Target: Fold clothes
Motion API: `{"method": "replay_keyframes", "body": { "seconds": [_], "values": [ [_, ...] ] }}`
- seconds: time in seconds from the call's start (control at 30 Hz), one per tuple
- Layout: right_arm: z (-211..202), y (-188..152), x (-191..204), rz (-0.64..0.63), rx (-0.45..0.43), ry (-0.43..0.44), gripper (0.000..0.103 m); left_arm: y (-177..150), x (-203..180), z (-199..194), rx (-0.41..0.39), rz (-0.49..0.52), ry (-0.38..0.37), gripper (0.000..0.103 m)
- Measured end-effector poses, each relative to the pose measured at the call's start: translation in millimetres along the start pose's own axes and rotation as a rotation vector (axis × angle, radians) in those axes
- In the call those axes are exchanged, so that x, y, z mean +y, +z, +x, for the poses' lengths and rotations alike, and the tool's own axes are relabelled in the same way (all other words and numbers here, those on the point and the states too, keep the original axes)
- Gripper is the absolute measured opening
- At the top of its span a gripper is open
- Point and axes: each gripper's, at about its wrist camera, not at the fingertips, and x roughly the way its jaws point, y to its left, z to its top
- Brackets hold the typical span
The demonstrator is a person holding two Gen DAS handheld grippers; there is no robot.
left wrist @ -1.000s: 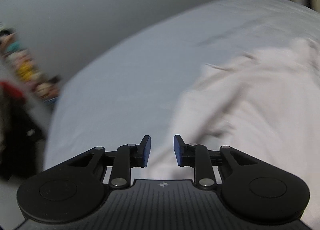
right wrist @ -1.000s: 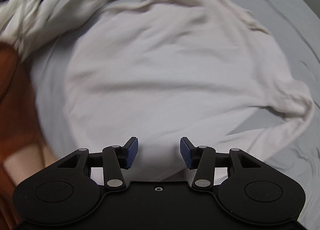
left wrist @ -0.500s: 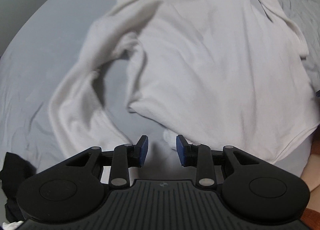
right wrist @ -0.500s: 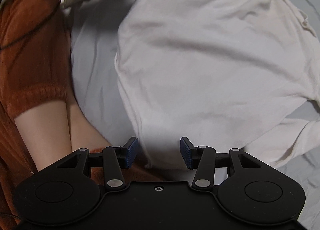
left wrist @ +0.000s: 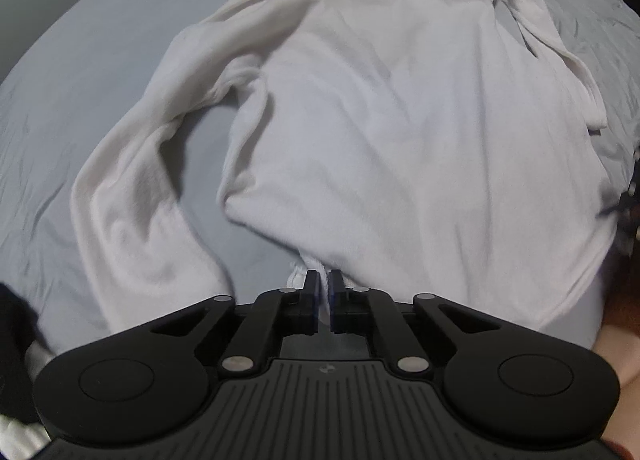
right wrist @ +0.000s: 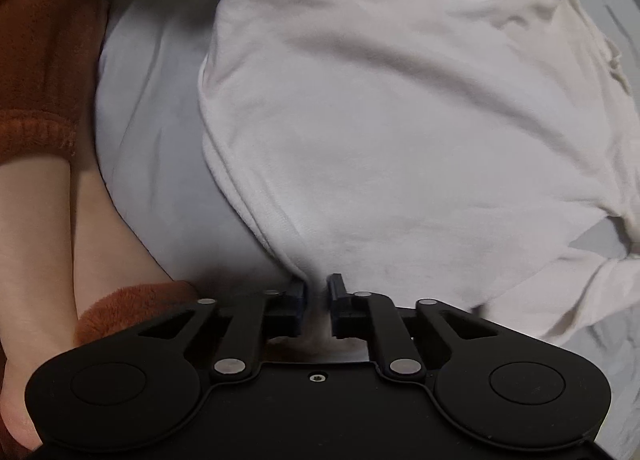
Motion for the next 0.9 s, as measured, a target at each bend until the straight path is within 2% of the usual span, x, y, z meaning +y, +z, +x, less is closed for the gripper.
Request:
{"method": "replay_keyframes", "body": {
  "seconds": [0.23, 0.43, 0.6, 0.7, 0.8, 0.9],
  "values": [
    [-61, -18, -30, 0.039, -0.029, -0.040, 0.007, -11, -10, -42, 0.078, 0.068, -0.008, 0.003],
    [-92, -28, -39, 0.050, -0.019, 0.012, 0.007, -22, -31, -67, 0.143, 0.148, -0.036, 0.003],
    [-105, -41, -25, 0.009, 0.016, 0.050, 0.007, -32, -45, -77, 0.183, 0.206, -0.068, 0.003],
    [-108, -49, -26, 0.007, 0.031, 0.051, 0.007, -37, -56, -70, 0.212, 0.232, -0.080, 0.002],
    [-104, -52, -35, 0.055, 0.023, 0.077, 0.008, -40, -56, -61, 0.231, 0.220, -0.079, 0.002],
    [-103, -54, -45, 0.112, -0.009, 0.112, 0.012, -40, -48, -61, 0.204, 0.174, -0.084, 0.005]
  ]
}}
